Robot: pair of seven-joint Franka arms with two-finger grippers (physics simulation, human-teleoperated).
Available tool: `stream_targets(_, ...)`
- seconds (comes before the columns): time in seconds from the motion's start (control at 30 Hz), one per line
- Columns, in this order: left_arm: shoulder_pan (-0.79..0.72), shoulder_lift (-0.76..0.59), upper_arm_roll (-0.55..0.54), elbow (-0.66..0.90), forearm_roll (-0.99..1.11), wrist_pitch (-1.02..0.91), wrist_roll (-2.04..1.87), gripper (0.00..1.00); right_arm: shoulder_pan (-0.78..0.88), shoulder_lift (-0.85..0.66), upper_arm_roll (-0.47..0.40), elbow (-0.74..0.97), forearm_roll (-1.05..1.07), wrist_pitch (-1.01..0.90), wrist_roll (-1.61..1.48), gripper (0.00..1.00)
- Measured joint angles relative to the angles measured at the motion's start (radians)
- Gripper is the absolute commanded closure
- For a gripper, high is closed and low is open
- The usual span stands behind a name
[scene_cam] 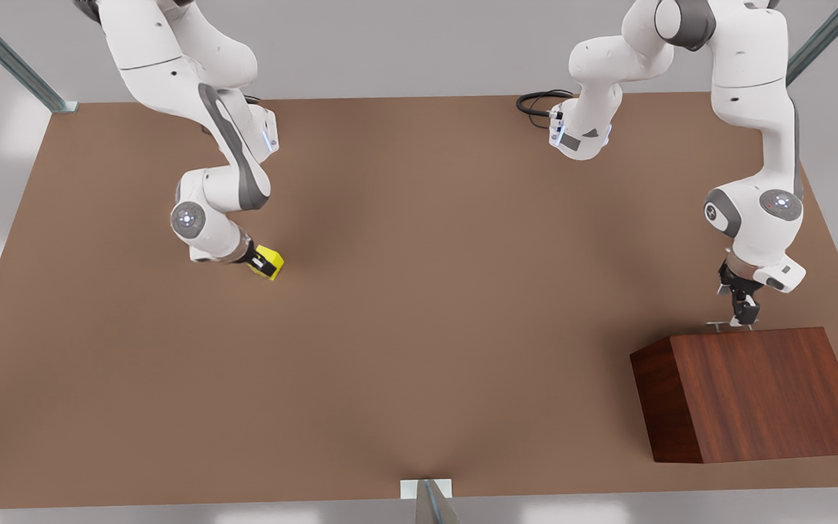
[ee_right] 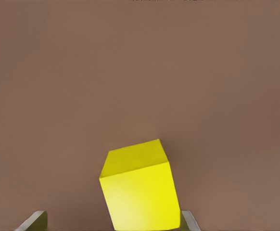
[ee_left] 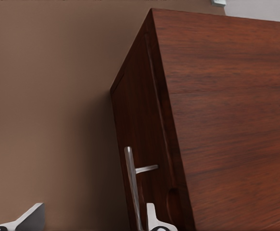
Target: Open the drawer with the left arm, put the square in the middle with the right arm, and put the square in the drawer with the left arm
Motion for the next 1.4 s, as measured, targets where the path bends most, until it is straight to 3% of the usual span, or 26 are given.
stream_targets(1.27, 0.003, -0.112, 0.000, -0.027, 0.005, -0.325, 0.012, 0.00, -0.006, 0.146, 0.005, -0.002, -0.005, 0.094, -0.165, 0.00)
stream_targets(1.3, 0.003, -0.112, 0.000, -0.027, 0.005, -0.331, 0.012, 0.00, -0.006, 0.146, 0.005, -0.001, -0.005, 0.094, -0.165, 0.01)
stream_targets(1.33, 0.003, -0.113, 0.000, -0.027, 0.005, -0.344, 0.012, 0.00, -0.008, 0.146, 0.005, 0.000, -0.005, 0.094, -0.176, 0.18)
stream_targets(1.4, 0.003, -0.119, 0.000, -0.027, 0.005, -0.369, 0.012, 0.00, -0.008, 0.151, 0.005, 0.000, -0.005, 0.093, -0.189, 0.21)
